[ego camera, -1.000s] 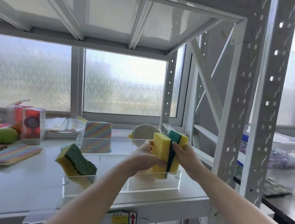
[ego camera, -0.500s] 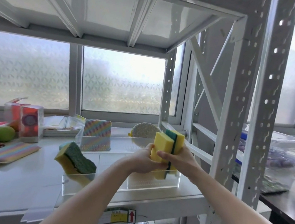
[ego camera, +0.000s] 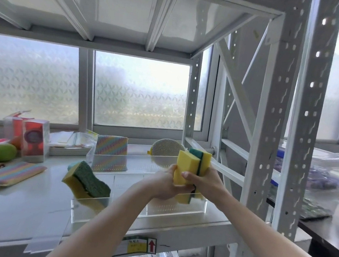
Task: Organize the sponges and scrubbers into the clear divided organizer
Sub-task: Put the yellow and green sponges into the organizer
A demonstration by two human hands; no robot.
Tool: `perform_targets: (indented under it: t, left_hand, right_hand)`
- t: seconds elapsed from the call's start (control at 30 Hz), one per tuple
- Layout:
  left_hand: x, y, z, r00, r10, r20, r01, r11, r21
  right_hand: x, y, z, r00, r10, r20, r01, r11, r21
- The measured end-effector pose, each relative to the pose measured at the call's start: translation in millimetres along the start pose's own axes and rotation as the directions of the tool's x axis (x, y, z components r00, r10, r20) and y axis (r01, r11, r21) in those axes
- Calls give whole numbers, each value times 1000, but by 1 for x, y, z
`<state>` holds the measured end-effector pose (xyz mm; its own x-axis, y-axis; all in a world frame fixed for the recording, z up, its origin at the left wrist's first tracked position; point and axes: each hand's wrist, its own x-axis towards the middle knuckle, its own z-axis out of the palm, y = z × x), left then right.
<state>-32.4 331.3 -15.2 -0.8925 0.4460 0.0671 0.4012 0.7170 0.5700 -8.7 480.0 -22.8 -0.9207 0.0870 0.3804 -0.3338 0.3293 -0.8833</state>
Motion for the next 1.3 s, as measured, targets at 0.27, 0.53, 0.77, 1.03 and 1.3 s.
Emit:
perform_targets:
  t: [0.27,0.53,0.77,1.03,1.3]
  left_hand:
    - [3,-1,-1,1000,-29,11,29,999,46]
    - [-9,11,-3,1000,8,-15,-8,999,49]
    - [-3,4,-1,998,-37,-44,36,999,-8]
    - [3,-1,-3,997,-51,-60,49,998,-47]
    - [4,-2,-4,994,-57,-95,55,998,-19]
  right_hand:
    - [2,0,3,999,-39,10,39,999,-28]
    - [-1,0,6,998,13,54,-8,995,-101]
    - [-3,-6,-2,989,55,134,-36,990,-138]
    - [-2,-15,-7,984,86,158,-93,995,39]
    - [0,2,5,994,110,23,-111,991,77]
